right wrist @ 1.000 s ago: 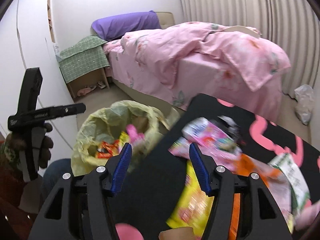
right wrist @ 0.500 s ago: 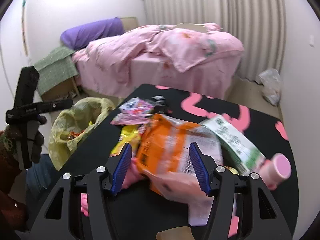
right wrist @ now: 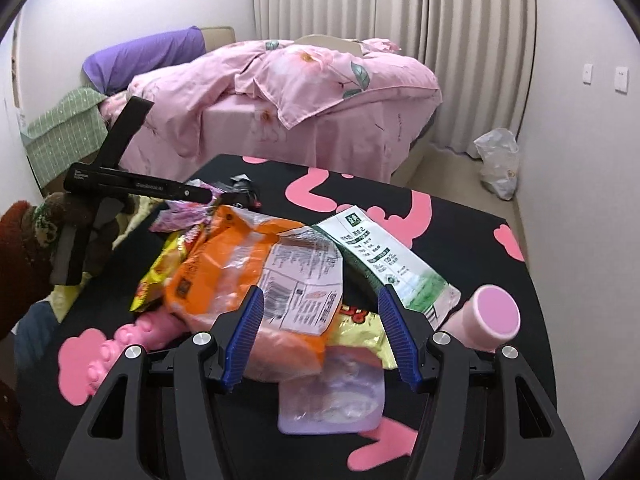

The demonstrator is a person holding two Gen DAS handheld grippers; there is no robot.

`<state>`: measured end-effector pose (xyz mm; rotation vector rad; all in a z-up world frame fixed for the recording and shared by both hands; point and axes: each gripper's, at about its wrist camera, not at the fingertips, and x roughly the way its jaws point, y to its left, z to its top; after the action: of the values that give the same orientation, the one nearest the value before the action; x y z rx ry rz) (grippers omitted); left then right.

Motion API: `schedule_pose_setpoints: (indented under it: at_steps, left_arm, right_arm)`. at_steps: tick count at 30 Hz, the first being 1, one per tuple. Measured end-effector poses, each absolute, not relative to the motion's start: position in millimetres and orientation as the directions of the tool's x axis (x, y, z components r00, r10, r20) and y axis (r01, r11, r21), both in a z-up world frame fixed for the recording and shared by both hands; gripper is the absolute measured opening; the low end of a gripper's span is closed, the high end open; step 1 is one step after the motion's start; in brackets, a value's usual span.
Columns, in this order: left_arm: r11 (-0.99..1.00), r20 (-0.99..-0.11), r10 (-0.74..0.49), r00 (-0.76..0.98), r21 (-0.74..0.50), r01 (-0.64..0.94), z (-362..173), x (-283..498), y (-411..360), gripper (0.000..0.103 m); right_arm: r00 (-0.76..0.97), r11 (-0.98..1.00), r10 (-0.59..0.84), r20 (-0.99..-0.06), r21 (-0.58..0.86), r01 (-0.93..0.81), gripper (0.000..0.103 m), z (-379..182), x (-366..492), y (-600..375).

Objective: Collect trash

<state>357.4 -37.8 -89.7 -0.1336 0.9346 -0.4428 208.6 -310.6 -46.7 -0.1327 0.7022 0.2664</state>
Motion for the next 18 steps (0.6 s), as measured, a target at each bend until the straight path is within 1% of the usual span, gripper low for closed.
schedule_pose_setpoints:
  at_steps: [2, 4, 7, 11, 14, 18]
  left_arm:
    - [0.894, -0.761, -0.442, 0.475, -0.335, 0.296, -93, 354, -34, 0.028]
    - [0.897, -0.765, -0.44, 0.47, -0.349, 0.271, -94, 345, -29, 0.022]
    - [0.894, -0.767, -0.446, 0.461, -0.363, 0.261, -95, 324, -26, 0.019]
    - [0.892, -0.764, -0.45, 0.463, -0.367, 0.262, -98, 295, -29, 0.019]
    - [0.883, -0.759, -0.467, 0.454, -0.371, 0.289, -98, 280, -34, 0.019]
    - [0.877, -0.757, -0.472, 0.452, -0.351, 0.327, -98, 268, -38, 0.019]
  right_arm:
    - [0.729, 0.954, 0.197, -0.656, -0.044, -0.297, 0.057, -46, 218, -306]
    - [0.71, 0.942, 0.231, -0.666, -0.027, -0.333, 0.057, -42, 232, -298]
    - [0.675, 0.914, 0.303, -0.672, 0.005, -0.405, 0.057, -31, 258, -281]
    - [0.653, 0.849, 0.367, -0.662, -0.048, -0.526, 0.057, -18, 299, -245]
    - [0.583, 0.808, 0.403, -0.706, -0.025, -0.589, 0.056, -30, 340, -217]
    - [0.478, 0.812, 0.385, -0.79, 0.044, -0.581, 0.051, -64, 395, -188]
